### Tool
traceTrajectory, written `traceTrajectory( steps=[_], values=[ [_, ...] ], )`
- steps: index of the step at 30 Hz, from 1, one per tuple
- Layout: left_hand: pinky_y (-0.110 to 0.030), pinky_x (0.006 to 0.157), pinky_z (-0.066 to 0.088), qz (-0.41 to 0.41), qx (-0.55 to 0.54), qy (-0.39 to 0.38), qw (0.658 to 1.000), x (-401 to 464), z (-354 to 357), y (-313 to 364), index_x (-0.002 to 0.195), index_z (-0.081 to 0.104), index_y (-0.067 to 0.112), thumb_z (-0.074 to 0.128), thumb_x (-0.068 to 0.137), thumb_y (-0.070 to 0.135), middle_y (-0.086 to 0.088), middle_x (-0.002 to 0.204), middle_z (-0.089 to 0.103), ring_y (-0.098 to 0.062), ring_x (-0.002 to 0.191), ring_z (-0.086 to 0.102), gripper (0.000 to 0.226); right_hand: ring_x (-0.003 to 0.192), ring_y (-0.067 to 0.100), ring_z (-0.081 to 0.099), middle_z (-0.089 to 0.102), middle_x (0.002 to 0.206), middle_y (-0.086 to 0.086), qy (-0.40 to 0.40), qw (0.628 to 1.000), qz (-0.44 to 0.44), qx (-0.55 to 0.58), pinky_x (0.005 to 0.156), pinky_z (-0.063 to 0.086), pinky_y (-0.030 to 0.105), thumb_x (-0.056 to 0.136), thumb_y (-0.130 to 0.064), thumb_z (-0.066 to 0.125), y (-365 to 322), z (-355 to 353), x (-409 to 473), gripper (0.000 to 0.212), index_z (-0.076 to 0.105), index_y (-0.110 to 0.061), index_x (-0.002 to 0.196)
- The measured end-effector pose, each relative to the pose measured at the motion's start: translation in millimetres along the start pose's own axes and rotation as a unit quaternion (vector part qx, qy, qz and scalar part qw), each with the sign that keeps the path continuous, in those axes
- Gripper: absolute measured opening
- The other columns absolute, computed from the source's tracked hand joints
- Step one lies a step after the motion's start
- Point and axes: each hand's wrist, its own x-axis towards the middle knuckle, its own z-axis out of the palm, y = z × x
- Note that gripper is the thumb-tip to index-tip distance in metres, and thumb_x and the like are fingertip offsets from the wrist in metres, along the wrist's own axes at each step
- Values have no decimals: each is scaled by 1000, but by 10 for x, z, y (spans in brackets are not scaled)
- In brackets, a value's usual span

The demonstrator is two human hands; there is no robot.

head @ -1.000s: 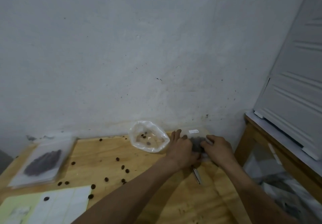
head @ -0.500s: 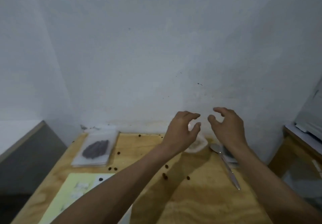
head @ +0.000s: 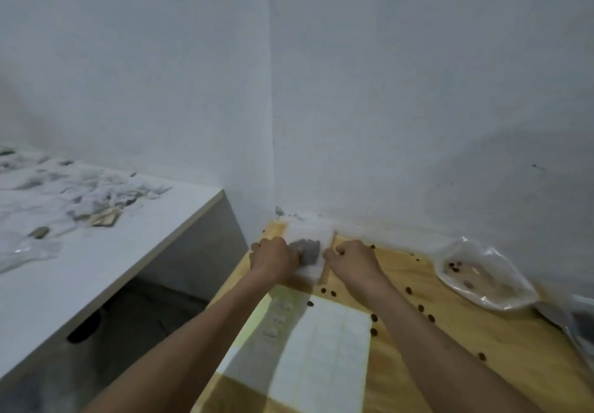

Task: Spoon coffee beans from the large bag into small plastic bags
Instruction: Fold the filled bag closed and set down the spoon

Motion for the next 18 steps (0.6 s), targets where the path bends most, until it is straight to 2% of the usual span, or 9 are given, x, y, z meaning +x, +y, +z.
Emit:
traceTrajectory(
  steps=[2, 3, 5, 7, 9, 11, 13, 16, 18],
  values=[
    [-40, 87, 52, 11, -53, 15, 998, -11, 18, -93, 100, 66, 3, 58, 95, 41, -23, 115, 67, -39, 108, 61, 39, 53, 18, 43, 46, 58, 0, 11, 1000, 3, -6, 49, 30, 28, 95, -33, 61, -36, 143, 33, 37, 51, -15, 63],
    [-41, 90, 52, 20, -71, 35, 997, -30, 15, -111, 105, 67, 2, 61, 95, 39, -23, 118, 66, -38, 111, 60, 39, 55, 18, 46, 50, 60, 0, 22, 1000, 5, 0, 51, 32, 27, 94, -31, 64, -51, 172, 46, 35, 54, -15, 64],
    [-39, 97, 48, 41, -125, 73, 989, -83, -13, -121, 120, 66, -1, 65, 95, 31, -20, 128, 63, -36, 120, 56, 41, 70, 19, 60, 64, 75, 1, 51, 998, 12, 46, 61, 42, 27, 92, -26, 68, -74, 186, 73, 21, 68, -15, 73],
    [-34, 97, 47, 44, -212, 94, 972, -155, -77, -109, 128, 63, 2, 67, 95, 27, -14, 130, 63, -30, 120, 59, 42, 87, 21, 67, 74, 95, 0, 76, 991, 27, 106, 73, 52, 30, 91, -21, 69, -91, 147, 85, 10, 77, -14, 90],
    [-34, 90, 52, 40, -318, 105, 942, -189, -151, -106, 117, 66, 5, 70, 92, 31, -10, 113, 70, -26, 102, 66, 36, 93, 20, 67, 74, 99, 0, 81, 984, 29, 154, 82, 56, 35, 92, -17, 68, -127, 77, 77, 7, 74, -17, 92],
    [-42, 84, 58, 31, -415, 114, 902, -193, -249, -131, 102, 66, 8, 74, 89, 38, -9, 92, 72, -24, 84, 69, 34, 95, 19, 68, 73, 101, -1, 62, 979, 16, 193, 86, 59, 38, 92, -16, 69, -165, 32, 65, 5, 73, -20, 93],
    [-39, 80, 60, 16, -462, 95, 882, -174, -348, -183, 107, 65, 12, 75, 88, 43, -5, 91, 74, -21, 82, 71, 38, 95, 18, 69, 74, 101, 0, 29, 974, -2, 224, 84, 59, 35, 91, -14, 72, -230, 9, 15, 7, 73, -20, 94],
    [-26, 74, 56, 9, -503, 101, 858, -146, -447, -326, 106, 68, 8, 70, 94, 27, -3, 90, 76, -18, 87, 74, 23, 93, 18, 70, 74, 104, 1, 1, 983, -43, 180, 81, 59, 32, 91, -16, 72, -297, 37, -104, 13, 73, -15, 104],
    [-32, 84, 58, -5, -522, 126, 843, -129, -491, -462, 102, 70, 5, 69, 95, 23, -7, 94, 77, -22, 93, 74, 19, 94, 20, 70, 73, 106, 0, 0, 994, -75, 75, 82, 58, 35, 91, -20, 69, -308, 89, -201, 16, 74, -14, 105]
  ],
)
